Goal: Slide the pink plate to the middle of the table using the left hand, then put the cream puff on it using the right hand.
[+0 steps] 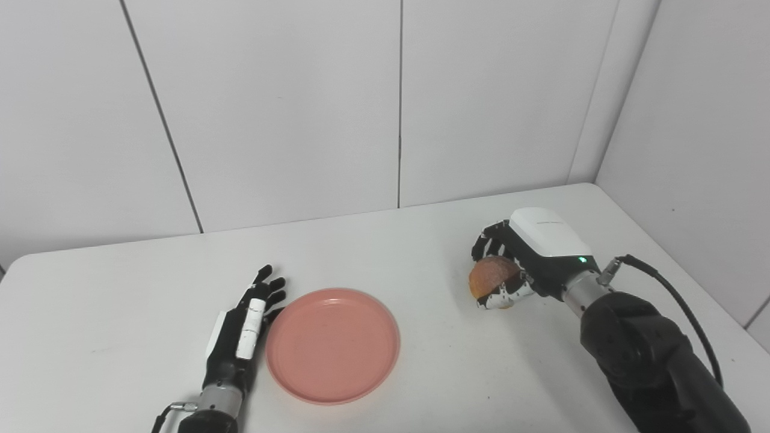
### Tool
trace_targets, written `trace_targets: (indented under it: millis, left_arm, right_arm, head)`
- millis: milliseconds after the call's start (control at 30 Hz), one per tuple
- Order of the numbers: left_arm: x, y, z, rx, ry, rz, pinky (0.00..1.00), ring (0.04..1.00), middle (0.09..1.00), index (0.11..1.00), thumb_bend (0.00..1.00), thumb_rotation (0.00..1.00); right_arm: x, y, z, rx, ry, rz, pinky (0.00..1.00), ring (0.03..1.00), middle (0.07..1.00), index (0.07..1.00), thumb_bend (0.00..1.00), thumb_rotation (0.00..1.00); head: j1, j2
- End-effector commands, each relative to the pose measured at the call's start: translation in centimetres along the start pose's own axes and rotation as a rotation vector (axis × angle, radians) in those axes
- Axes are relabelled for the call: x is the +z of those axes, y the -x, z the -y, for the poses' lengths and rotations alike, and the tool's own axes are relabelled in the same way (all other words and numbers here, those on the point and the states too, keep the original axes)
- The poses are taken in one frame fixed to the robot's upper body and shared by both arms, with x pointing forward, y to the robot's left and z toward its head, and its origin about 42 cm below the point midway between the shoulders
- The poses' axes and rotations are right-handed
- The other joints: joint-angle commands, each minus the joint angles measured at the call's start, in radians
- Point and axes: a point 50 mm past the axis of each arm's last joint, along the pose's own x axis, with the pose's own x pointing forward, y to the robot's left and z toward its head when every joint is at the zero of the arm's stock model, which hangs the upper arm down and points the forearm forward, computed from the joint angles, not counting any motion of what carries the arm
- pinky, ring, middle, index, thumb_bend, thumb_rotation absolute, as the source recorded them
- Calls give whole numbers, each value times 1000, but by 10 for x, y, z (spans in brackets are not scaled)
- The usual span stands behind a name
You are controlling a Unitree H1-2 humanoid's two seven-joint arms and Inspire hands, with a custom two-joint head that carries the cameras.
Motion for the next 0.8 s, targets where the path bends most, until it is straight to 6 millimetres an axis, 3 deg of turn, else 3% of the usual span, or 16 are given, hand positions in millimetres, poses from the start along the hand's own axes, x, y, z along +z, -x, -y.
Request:
trace_targets:
  millis: [0, 433, 767]
  left_arm:
    - [3, 0, 10, -9, -6, -17, 815, 882, 883, 913, 903, 986]
    - [9, -6, 29, 22, -44, -3, 739, 864, 875, 920, 939, 995]
    - [9, -7, 34, 29, -20, -13, 760, 872, 883, 925, 964, 972]
  right_arm:
    - [15, -4, 21, -65, 26, 89, 340, 410, 498, 509, 518, 0]
    - [43, -12, 13, -31, -10, 215, 316, 397, 486, 522, 516, 0]
    - [76, -25, 7, -25, -38, 334, 277, 381, 469, 527, 515, 0]
  head:
    - [46, 8]
    - [163, 18]
    - [193, 16]
